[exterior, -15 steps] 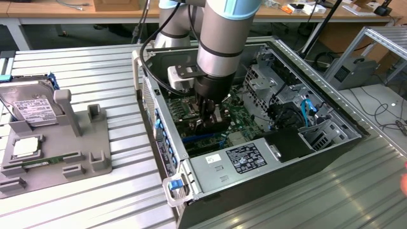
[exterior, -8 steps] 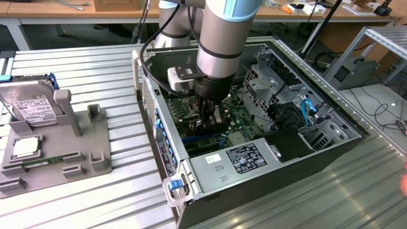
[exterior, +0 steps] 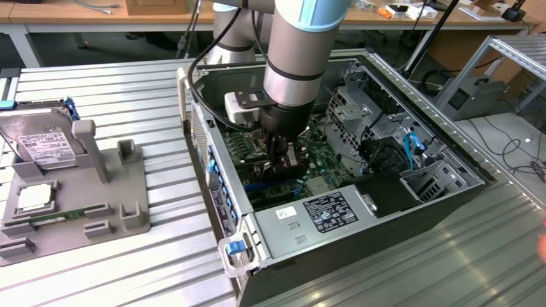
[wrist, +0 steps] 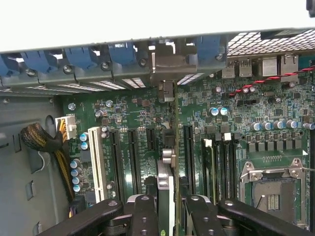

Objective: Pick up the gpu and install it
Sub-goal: 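Insert the gpu into the slot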

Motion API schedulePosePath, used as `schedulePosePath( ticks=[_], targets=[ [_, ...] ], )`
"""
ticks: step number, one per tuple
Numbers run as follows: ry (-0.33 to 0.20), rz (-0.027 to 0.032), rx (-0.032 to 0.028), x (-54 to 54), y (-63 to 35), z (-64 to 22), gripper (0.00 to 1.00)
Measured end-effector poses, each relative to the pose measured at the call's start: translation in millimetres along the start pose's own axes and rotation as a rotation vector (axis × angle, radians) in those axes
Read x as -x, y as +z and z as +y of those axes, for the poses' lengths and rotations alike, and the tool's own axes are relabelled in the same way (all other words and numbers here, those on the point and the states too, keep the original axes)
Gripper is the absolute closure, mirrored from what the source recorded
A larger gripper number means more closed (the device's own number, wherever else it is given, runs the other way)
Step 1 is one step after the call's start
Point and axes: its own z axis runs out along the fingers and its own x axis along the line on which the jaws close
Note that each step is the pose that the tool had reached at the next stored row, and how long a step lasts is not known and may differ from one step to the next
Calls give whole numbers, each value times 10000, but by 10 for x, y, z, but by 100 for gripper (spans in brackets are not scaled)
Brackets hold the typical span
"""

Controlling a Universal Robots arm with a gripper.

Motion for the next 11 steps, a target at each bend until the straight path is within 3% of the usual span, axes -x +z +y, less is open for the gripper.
schedulePosePath(
  ticks=[11],
  targets=[
    [3,-2,-5,0,-41,-3,73]
  ],
)
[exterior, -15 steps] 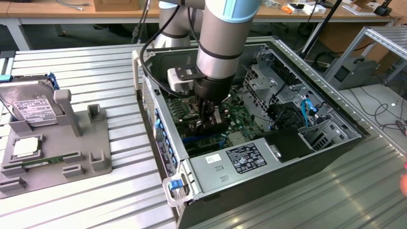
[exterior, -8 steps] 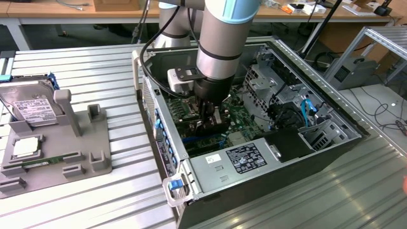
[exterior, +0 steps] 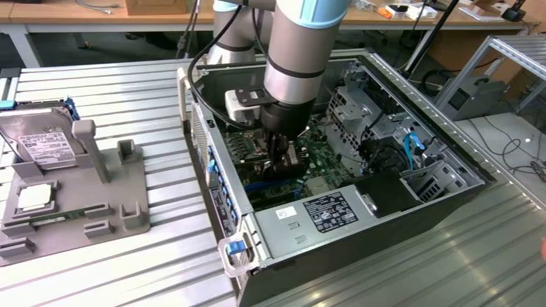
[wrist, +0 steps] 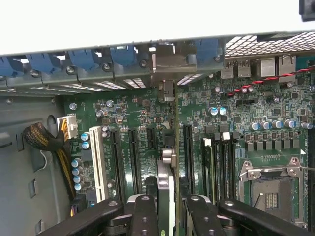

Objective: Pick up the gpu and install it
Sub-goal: 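Insert the gpu into the slot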

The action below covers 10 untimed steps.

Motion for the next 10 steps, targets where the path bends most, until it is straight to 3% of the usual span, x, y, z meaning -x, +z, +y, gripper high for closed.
schedulePosePath(
  ticks=[10],
  targets=[
    [-2,1,10,-3,3,-28,73]
  ],
)
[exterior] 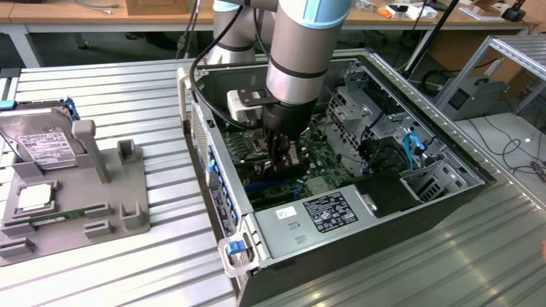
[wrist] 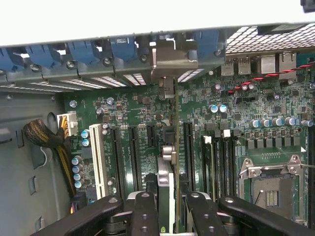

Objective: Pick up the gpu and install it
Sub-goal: 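Insert the gpu into the slot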

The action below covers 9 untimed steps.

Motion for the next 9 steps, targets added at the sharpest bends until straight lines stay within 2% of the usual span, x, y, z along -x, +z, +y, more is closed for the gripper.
schedulePosePath(
  ticks=[7,9],
  targets=[
    [-1,6,0,-1,6,11,73],
    [-2,56,-4,-1,24,11,73]
  ],
)
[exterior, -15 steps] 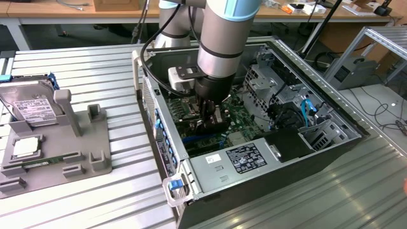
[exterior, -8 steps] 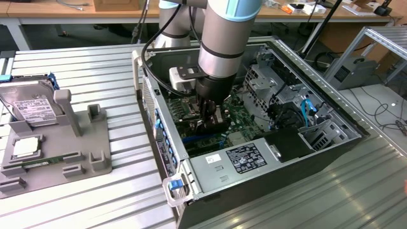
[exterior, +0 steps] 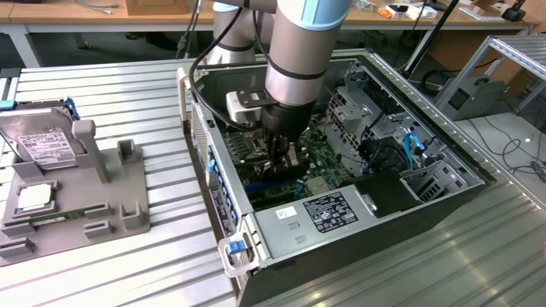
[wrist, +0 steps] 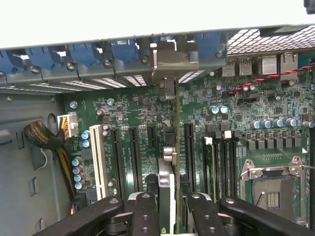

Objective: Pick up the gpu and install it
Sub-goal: 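Insert the gpu into the slot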

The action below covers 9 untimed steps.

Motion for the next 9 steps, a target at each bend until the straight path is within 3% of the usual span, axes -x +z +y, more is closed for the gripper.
schedulePosePath(
  ticks=[4,9],
  targets=[
    [0,74,-6,1,18,-3,73],
    [-4,112,-10,1,13,-4,73]
  ],
)
